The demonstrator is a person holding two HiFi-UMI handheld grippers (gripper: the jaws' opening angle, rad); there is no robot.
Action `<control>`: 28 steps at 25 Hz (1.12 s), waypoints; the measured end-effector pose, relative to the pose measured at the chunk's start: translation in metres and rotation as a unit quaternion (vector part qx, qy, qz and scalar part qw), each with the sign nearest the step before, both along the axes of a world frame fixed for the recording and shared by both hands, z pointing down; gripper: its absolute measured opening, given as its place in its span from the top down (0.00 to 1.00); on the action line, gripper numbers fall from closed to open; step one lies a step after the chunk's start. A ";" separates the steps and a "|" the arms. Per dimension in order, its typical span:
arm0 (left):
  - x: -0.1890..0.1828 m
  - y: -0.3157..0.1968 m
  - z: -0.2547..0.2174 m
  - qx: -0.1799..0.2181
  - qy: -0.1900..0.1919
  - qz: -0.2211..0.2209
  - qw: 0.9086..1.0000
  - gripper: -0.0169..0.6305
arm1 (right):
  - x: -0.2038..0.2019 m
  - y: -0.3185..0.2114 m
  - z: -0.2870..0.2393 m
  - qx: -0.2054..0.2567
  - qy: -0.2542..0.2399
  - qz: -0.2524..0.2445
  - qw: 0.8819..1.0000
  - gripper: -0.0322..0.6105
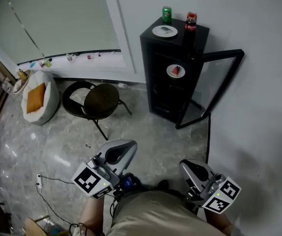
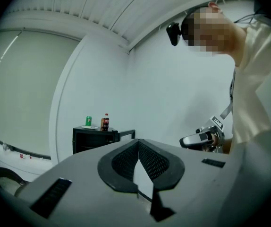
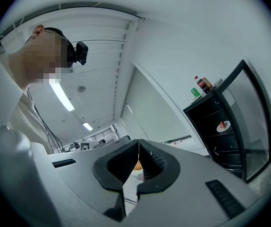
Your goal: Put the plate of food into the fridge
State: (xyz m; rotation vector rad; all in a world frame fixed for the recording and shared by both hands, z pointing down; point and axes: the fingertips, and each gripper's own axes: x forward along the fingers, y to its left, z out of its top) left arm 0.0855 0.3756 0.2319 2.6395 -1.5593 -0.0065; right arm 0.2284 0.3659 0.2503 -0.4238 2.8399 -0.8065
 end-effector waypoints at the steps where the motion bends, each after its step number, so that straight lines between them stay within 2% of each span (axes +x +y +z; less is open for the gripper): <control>1: 0.000 0.000 0.000 -0.001 -0.001 -0.002 1.000 0.96 | -0.001 -0.002 0.000 0.005 0.005 0.003 1.000 0.92; 6: -0.005 0.000 0.005 -0.012 0.004 -0.006 1.000 0.96 | -0.008 -0.004 -0.001 0.053 0.038 0.014 0.998 0.92; 12: -0.008 -0.014 0.008 0.000 0.016 0.013 1.000 0.96 | -0.012 -0.007 0.003 0.036 0.038 0.018 0.998 0.92; 17: -0.013 -0.034 0.013 0.001 0.033 0.044 0.998 0.96 | -0.019 -0.020 0.006 0.032 0.054 0.058 0.996 0.92; 21: -0.029 -0.047 0.011 0.001 0.052 0.054 0.997 0.96 | -0.036 -0.031 -0.001 0.036 0.059 0.075 0.995 0.92; 28: -0.072 -0.061 0.017 0.011 0.066 0.044 0.997 0.96 | -0.066 -0.050 -0.004 0.046 0.087 0.097 0.990 0.92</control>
